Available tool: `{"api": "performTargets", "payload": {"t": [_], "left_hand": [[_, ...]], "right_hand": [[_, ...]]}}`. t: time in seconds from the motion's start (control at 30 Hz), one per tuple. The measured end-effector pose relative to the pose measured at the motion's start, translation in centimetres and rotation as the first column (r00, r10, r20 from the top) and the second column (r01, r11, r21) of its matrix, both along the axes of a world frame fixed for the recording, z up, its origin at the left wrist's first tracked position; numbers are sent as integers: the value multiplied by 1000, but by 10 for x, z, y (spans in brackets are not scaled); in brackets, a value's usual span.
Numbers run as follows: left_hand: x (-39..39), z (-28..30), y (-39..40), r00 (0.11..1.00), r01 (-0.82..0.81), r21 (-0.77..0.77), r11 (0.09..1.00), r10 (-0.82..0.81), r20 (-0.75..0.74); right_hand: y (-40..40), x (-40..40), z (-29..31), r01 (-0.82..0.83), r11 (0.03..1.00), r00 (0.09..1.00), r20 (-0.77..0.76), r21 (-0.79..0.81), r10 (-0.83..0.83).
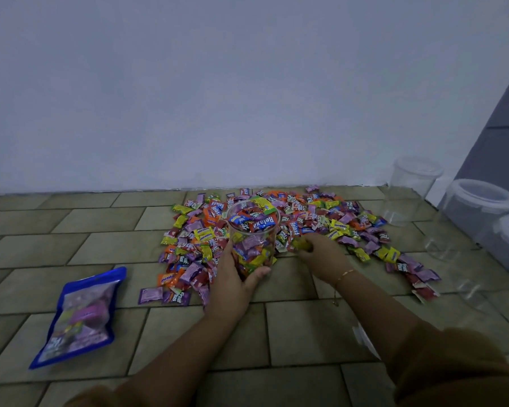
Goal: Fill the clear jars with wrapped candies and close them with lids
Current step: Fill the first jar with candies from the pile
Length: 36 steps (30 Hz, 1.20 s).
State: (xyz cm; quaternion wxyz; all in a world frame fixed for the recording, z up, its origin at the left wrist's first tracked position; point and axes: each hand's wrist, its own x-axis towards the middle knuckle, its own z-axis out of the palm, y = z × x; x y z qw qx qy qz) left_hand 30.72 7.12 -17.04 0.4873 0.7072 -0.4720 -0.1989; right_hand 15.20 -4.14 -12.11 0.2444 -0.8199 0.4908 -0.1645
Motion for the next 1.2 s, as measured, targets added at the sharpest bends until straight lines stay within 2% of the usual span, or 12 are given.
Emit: {"api": "performTargets", "payload": {"t": [0.17, 0.27, 0.3, 0.37, 0.43, 0.53, 0.63, 0.73, 0.83, 0.9, 1.03, 1.2], "left_hand": [[0, -2, 0, 1000, 7, -15, 1000, -8, -12], [0, -1, 0, 999, 18, -28, 999, -19, -28], [-1, 0, 0, 999, 20, -32, 999, -21, -27], [0, -1, -1, 1000, 16, -37, 999, -17, -21], [1, -3, -1, 1000, 12, -36, 999, -13, -17], [3, -5, -2, 1000, 14, -23, 1000, -15, -25], [2, -3, -2, 999, 29, -28, 999, -30, -20], [2, -3, -1, 999, 25, -40, 999, -26, -26], [3, -5, -2, 999, 23, -51, 998, -24, -23], [3, -5, -2, 999, 33, -64, 997, -35, -27], [4, -6, -4, 1000, 22, -59, 998, -22, -8], [5, -7, -4, 1000, 23, -51, 998, -23, 1]], "right_hand": [[7, 1, 35, 53, 997, 901, 434, -63, -21], [14, 8, 62, 41, 999, 725, 688, 20, -44], [18, 11, 69, 21, 999, 667, 744, 41, -45], [25, 14, 81, -64, 996, 613, 790, 56, -5], [32, 19, 87, -149, 988, 650, 756, 28, 77], [38, 25, 86, -178, 982, 779, 599, -71, 184], [40, 27, 83, -204, 966, 818, 513, -162, 259], [40, 33, 80, -194, 949, 881, 381, -249, 280], [35, 37, 74, -216, 944, 939, 213, -249, 271], [35, 37, 71, -243, 950, 935, 213, -194, 283], [38, 34, 71, -255, 964, 885, 382, -80, 266], [40, 33, 65, -271, 956, 892, 344, -111, 293]]}}
